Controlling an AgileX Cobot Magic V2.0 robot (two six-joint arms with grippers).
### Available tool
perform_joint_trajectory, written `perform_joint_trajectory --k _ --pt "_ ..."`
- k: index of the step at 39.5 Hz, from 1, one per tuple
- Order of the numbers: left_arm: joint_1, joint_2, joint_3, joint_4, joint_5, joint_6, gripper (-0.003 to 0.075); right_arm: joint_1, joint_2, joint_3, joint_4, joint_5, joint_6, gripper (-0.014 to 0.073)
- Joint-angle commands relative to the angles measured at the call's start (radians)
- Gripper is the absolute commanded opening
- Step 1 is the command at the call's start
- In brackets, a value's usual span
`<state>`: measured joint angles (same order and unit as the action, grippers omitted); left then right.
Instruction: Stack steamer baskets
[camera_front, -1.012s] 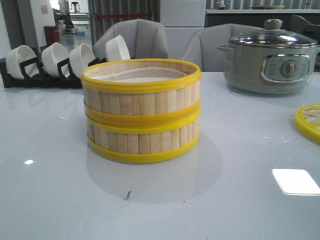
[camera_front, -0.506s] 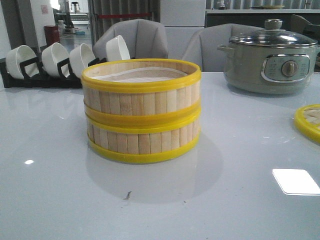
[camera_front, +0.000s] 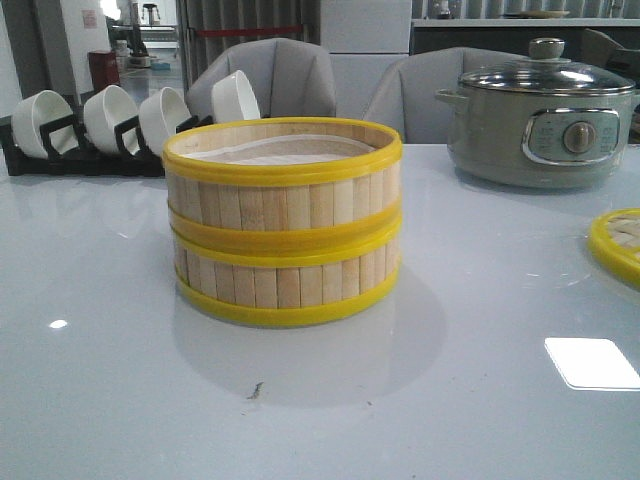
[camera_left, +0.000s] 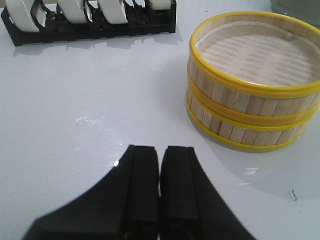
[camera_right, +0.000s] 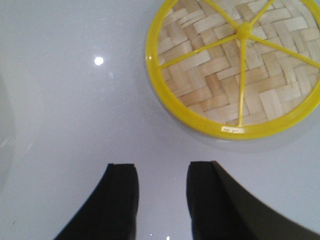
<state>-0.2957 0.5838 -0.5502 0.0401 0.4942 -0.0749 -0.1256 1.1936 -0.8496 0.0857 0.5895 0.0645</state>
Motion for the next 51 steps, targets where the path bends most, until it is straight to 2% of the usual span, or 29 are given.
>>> perform_joint_trajectory --k 1,15,21,34,51 --pt "0.002 0.001 -0.029 -0.003 -0.084 -0.008 0.0085 -0.040 0.070 -0.107 -0.014 -0.050 -0.013 0.0360" --pt "0.002 0.001 -0.029 -0.003 -0.084 -0.008 0.0085 -0.127 0.428 -0.450 -0.014 0.163 -0.013 0.0360" --pt "0.002 0.001 -0.029 -0.003 -0.084 -0.008 0.0085 -0.133 0.529 -0.546 -0.026 0.186 -0.013 0.0360" --pt "0.002 0.001 -0.029 -0.003 -0.084 -0.008 0.0085 -0.137 0.649 -0.646 -0.075 0.205 -0.013 0.0360" --pt "0.002 0.001 -0.029 -0.003 -0.084 -0.008 0.0085 -0.157 0.718 -0.666 -0.080 0.166 -0.013 0.0360"
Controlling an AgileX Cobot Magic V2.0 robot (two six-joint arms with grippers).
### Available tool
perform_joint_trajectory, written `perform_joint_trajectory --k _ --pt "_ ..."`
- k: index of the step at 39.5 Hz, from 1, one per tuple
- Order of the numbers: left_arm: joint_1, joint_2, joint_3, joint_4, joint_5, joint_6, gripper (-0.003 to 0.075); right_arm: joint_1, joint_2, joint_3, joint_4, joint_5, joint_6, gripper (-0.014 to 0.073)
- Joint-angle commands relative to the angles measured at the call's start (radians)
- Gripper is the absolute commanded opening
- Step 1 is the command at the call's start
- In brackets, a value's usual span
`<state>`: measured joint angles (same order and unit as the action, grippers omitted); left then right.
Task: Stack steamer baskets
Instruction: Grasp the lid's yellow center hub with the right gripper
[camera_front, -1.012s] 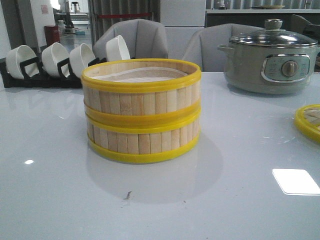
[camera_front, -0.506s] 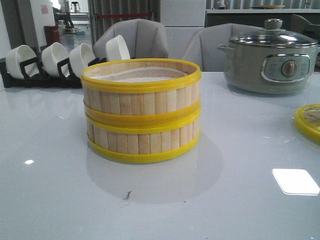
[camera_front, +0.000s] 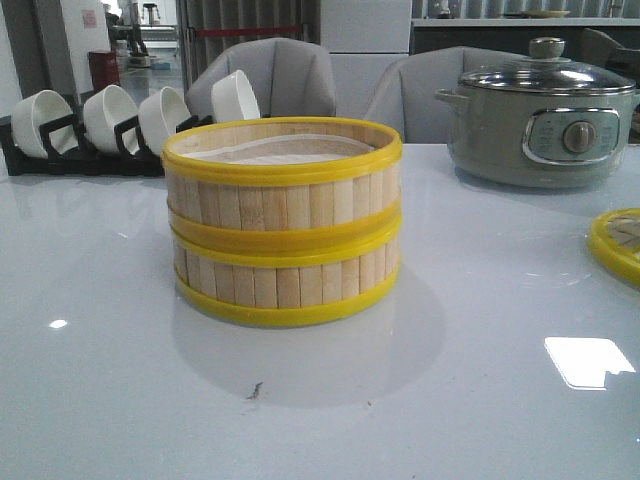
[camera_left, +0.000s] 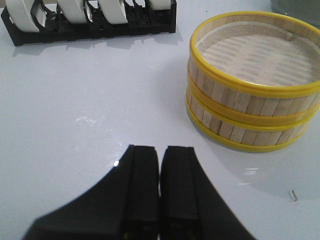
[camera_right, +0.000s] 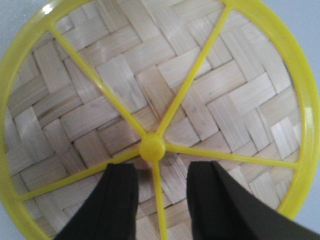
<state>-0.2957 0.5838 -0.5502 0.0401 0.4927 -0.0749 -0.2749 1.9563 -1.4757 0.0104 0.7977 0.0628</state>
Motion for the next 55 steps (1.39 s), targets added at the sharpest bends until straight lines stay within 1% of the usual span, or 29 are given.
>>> perform_joint_trajectory --k 1,8,21,29,46,48,55 --pt "0.002 0.001 -0.029 -0.003 -0.083 -0.008 0.0085 -0.007 -0.043 -0.041 -0.005 -0.049 -0.011 0.0360" --pt "0.002 0.001 -0.029 -0.003 -0.083 -0.008 0.0085 -0.007 -0.043 -0.041 -0.005 -0.090 -0.011 0.0360" --pt "0.002 0.001 -0.029 -0.003 -0.083 -0.008 0.0085 -0.007 -0.043 -0.041 -0.004 -0.119 -0.011 0.0360" --pt "0.002 0.001 -0.029 -0.003 -0.083 -0.008 0.0085 -0.007 -0.021 -0.042 0.030 -0.120 -0.011 0.0360" --pt "0.002 0.001 -0.029 -0.003 -0.083 -0.008 0.0085 -0.007 -0.006 -0.042 0.031 -0.131 -0.011 0.0353" --pt "0.002 0.001 -0.029 -0.003 -0.083 -0.008 0.0085 -0.006 -0.005 -0.042 0.034 -0.129 -0.010 0.0309" --pt "0.002 0.001 -0.029 -0.003 -0.083 -0.008 0.0085 -0.005 -0.005 -0.042 0.050 -0.106 -0.010 0.0052"
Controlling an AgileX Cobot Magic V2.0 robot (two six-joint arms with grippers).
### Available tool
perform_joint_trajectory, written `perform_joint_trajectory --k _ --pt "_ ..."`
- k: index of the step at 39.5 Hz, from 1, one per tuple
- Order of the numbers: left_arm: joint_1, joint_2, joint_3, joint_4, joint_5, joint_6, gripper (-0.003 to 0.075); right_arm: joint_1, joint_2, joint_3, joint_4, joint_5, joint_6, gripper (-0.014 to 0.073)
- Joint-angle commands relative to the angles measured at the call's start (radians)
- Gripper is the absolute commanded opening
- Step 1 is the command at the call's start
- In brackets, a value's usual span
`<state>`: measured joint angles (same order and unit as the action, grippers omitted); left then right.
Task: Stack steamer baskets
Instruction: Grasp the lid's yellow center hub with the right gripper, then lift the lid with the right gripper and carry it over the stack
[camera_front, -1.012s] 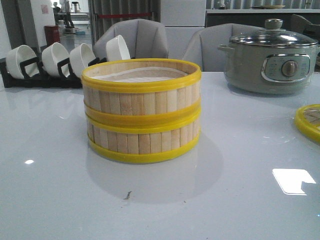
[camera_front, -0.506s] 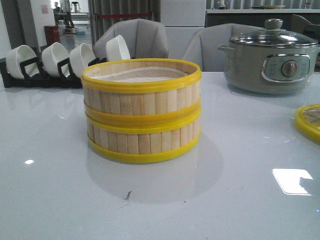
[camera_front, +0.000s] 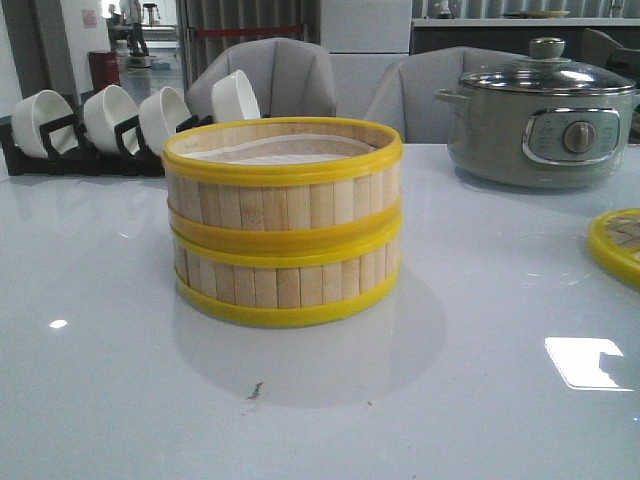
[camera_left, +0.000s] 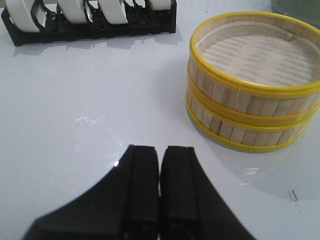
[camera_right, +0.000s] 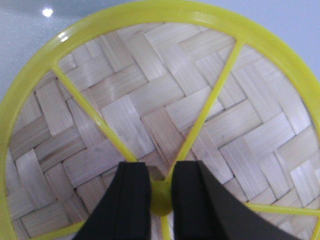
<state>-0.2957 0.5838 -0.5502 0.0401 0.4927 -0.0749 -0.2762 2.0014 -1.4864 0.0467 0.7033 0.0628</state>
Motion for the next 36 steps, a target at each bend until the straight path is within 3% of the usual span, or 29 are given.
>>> perform_joint_trajectory --k 1,16,36 --pt "0.002 0.001 -0.029 -0.003 -0.083 -0.008 0.0085 -0.003 -0.051 -0.032 0.014 -0.010 -0.010 0.0046" --pt "0.002 0.001 -0.029 -0.003 -0.083 -0.008 0.0085 0.044 -0.051 -0.096 0.031 0.086 -0.010 0.0056" --pt "0.002 0.001 -0.029 -0.003 -0.083 -0.008 0.0085 0.281 -0.054 -0.534 0.031 0.334 -0.010 0.0056"
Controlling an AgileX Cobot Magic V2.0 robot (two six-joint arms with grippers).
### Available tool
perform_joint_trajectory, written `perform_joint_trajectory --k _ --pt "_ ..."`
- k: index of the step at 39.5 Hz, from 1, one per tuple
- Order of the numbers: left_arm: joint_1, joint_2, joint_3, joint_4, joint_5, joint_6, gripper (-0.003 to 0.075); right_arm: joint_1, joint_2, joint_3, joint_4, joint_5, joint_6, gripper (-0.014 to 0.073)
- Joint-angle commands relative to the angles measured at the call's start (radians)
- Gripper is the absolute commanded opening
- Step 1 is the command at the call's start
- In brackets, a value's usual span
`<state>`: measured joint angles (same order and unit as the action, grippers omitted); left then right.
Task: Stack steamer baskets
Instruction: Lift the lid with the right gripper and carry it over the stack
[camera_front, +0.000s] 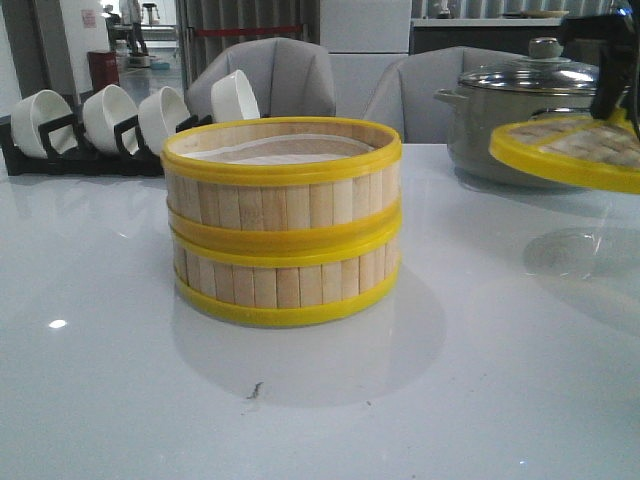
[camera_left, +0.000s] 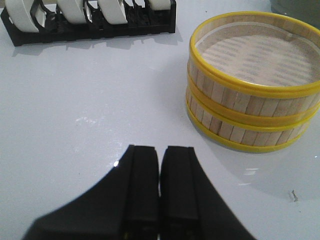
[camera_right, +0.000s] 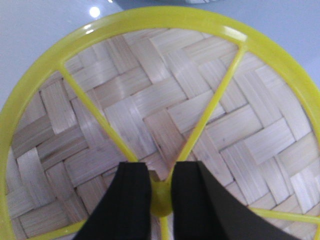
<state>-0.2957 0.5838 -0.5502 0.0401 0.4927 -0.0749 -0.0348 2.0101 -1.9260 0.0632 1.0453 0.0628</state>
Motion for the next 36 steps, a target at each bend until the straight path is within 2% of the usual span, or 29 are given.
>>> perform_joint_trajectory --k 1,10,23,36 --pt "0.002 0.001 -0.029 -0.003 -0.083 -0.008 0.0085 0.054 -0.062 -0.114 0.014 -0.002 -0.010 0.0056" --pt "0.002 0.001 -0.029 -0.003 -0.083 -0.008 0.0085 0.224 -0.062 -0.250 0.019 0.011 -0.010 0.0056" --pt "0.002 0.001 -0.029 -0.003 -0.083 -0.008 0.0085 0.455 -0.052 -0.263 0.028 0.010 -0.015 0.0056" --pt "0.002 0.001 -0.029 -0.003 -0.083 -0.008 0.0085 0.549 -0.009 -0.263 0.030 -0.023 -0.063 0.0056"
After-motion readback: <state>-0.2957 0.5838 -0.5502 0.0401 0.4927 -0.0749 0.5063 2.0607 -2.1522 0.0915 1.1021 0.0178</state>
